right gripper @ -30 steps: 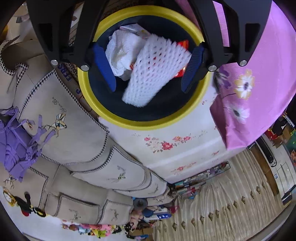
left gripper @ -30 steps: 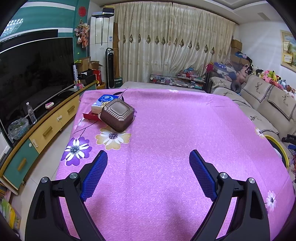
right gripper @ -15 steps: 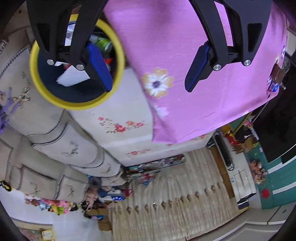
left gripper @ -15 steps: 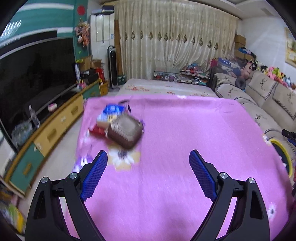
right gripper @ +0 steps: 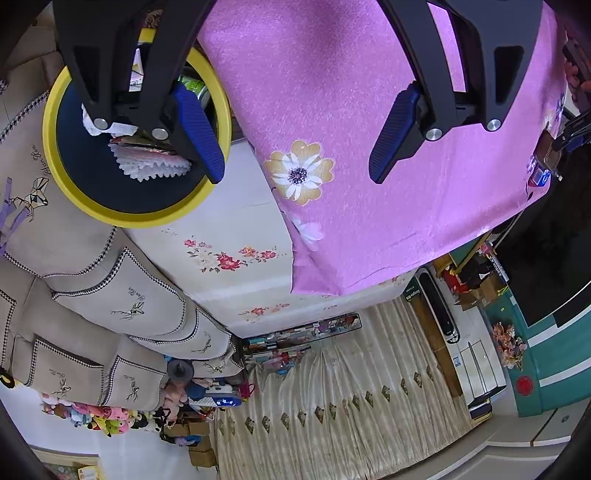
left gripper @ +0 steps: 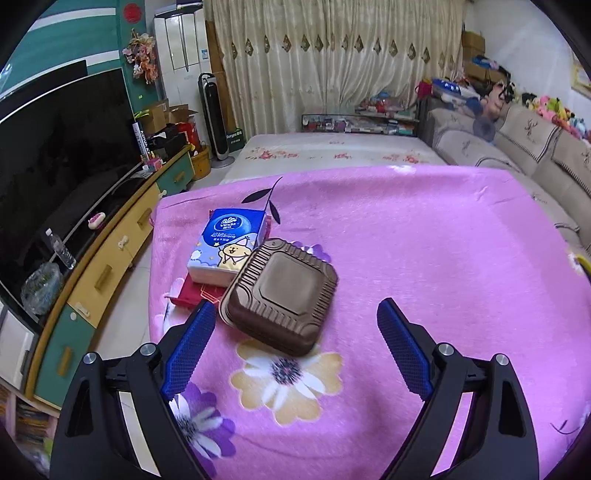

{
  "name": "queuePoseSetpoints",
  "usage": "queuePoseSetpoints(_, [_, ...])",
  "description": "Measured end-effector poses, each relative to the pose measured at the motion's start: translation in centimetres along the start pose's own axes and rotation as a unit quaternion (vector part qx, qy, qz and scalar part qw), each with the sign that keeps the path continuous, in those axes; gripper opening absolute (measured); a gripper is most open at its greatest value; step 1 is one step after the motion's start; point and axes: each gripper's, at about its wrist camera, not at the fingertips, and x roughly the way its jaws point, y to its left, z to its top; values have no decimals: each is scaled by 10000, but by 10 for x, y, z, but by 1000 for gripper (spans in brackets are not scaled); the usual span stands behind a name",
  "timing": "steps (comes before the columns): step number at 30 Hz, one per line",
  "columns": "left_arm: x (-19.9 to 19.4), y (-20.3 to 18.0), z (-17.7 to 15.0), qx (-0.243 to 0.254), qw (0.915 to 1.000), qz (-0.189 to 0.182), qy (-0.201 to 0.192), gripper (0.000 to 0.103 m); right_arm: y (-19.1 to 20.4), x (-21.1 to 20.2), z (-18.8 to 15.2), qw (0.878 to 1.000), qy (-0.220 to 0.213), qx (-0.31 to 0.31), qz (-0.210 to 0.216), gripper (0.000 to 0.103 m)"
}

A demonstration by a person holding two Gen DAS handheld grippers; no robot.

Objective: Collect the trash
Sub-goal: 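Grasp the brown square container with the left gripper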

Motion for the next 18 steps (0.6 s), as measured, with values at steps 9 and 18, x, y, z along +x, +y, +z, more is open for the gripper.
queuePoseSetpoints(9, [23,-5,9,234,9996,80,113,80,-1,4,-1,10000,28,25,35,76])
queuePoseSetpoints(18, [34,-13,7,343,9989,223,246,61,-5,6,-1,10000,31,45,81,76])
